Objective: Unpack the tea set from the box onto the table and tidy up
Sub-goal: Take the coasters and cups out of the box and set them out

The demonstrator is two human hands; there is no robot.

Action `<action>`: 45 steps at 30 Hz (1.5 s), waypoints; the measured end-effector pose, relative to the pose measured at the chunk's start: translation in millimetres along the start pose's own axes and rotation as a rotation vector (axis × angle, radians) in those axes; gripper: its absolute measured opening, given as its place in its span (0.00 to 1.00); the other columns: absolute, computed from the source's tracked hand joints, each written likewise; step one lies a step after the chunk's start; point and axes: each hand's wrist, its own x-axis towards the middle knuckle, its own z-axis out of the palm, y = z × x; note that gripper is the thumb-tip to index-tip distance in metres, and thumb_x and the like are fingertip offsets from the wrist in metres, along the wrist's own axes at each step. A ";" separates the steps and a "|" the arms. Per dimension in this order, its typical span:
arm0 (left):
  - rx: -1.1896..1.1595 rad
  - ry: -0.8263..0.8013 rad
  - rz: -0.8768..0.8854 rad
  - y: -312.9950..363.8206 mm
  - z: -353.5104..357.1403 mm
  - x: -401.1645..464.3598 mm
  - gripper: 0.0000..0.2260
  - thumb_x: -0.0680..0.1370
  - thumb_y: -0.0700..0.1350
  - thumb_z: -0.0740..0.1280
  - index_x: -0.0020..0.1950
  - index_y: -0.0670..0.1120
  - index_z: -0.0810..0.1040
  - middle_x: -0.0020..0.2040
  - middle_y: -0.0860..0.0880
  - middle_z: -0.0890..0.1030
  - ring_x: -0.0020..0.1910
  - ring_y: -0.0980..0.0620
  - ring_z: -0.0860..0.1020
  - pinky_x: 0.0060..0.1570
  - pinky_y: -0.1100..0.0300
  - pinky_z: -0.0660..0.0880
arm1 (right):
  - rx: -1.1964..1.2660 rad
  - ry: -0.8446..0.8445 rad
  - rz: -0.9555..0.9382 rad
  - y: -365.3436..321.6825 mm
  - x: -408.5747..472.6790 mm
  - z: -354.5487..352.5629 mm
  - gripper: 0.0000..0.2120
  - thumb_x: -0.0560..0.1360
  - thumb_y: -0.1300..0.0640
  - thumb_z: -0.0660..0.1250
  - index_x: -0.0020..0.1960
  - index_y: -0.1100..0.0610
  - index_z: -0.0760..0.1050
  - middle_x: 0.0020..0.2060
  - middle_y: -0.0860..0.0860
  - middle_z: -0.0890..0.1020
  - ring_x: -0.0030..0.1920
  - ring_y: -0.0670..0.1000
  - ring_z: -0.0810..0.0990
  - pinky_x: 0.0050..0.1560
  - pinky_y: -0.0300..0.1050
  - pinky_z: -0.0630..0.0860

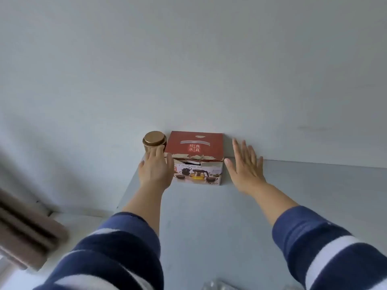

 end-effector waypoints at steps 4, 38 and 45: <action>-0.137 -0.117 -0.156 -17.7 27.1 31.9 0.15 0.81 0.49 0.48 0.51 0.45 0.72 0.54 0.44 0.77 0.52 0.43 0.73 0.47 0.52 0.70 | 0.312 -0.112 0.156 -6.2 28.8 31.5 0.29 0.82 0.44 0.46 0.79 0.51 0.42 0.77 0.55 0.57 0.76 0.59 0.58 0.73 0.56 0.59; -0.663 0.110 -0.132 42.7 47.1 73.2 0.20 0.83 0.53 0.46 0.67 0.47 0.71 0.62 0.47 0.77 0.63 0.46 0.73 0.54 0.57 0.65 | 1.256 0.254 0.396 1.3 87.5 13.0 0.23 0.82 0.45 0.46 0.71 0.52 0.67 0.73 0.50 0.67 0.74 0.52 0.62 0.67 0.42 0.57; -0.440 -0.354 -0.058 39.2 74.9 116.7 0.37 0.78 0.54 0.62 0.79 0.55 0.41 0.79 0.53 0.56 0.71 0.45 0.68 0.53 0.58 0.67 | 0.786 0.010 0.281 0.4 136.1 19.7 0.25 0.82 0.50 0.48 0.78 0.43 0.47 0.76 0.55 0.56 0.71 0.58 0.65 0.65 0.50 0.64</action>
